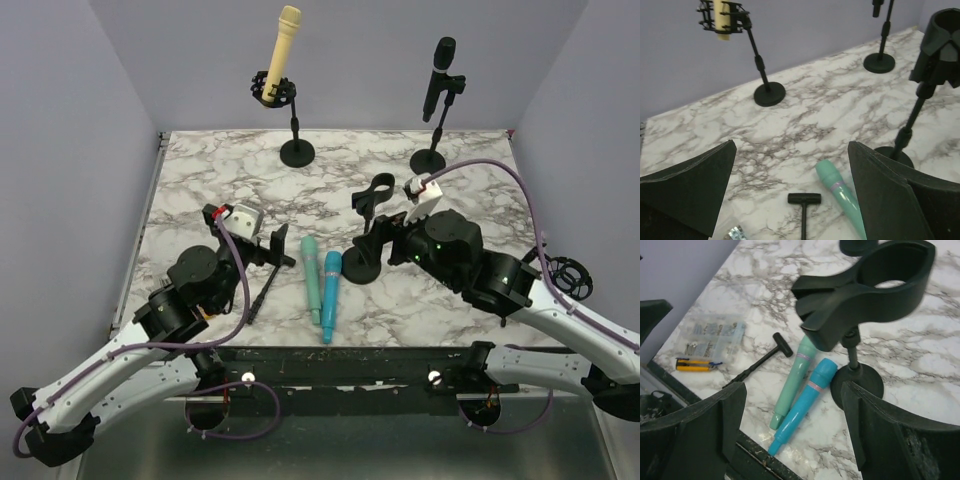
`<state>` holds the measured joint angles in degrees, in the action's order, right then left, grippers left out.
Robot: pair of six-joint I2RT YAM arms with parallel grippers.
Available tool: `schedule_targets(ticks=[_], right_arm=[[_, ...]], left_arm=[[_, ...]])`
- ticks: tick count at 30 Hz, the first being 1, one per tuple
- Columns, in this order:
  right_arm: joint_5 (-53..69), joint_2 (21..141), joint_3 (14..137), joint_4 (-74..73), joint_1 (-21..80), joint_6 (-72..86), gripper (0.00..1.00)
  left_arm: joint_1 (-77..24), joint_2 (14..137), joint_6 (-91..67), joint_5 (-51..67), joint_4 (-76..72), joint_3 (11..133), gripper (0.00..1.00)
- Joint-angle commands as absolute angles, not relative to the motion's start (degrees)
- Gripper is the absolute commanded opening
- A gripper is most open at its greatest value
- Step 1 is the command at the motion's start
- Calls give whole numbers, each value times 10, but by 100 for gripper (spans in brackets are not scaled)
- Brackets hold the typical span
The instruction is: Remove the microphone from the stand
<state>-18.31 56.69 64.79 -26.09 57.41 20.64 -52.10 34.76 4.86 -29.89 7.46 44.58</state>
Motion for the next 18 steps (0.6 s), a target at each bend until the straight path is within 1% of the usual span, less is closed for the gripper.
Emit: schedule_targets(ticks=[1,5,9,13,15,17,18], right_arm=[[-305,545,595,-260,577,278,83],[-297,543,551,-201,578,288,81],[-321,553,572,-199,577,320,79],[-323,561,566,-168,577,283,78],[-340,568,557,-172,577,274,70],[-353,563,513,-122,577,256,60],[-353,557,491,-88,576,247,58]], left_arm=[[-516,401,-76,-195,116,507,98],[-505,455,-174,-135,114,527,98],[-480,499,-243,-63,136,564,98],[-451,520,-272,-2,126,575,98],[-437,531,-281,29,132,587,98],[-428,539,-285,47,134,595,98],[-426,542,-285,54,133,596,98]])
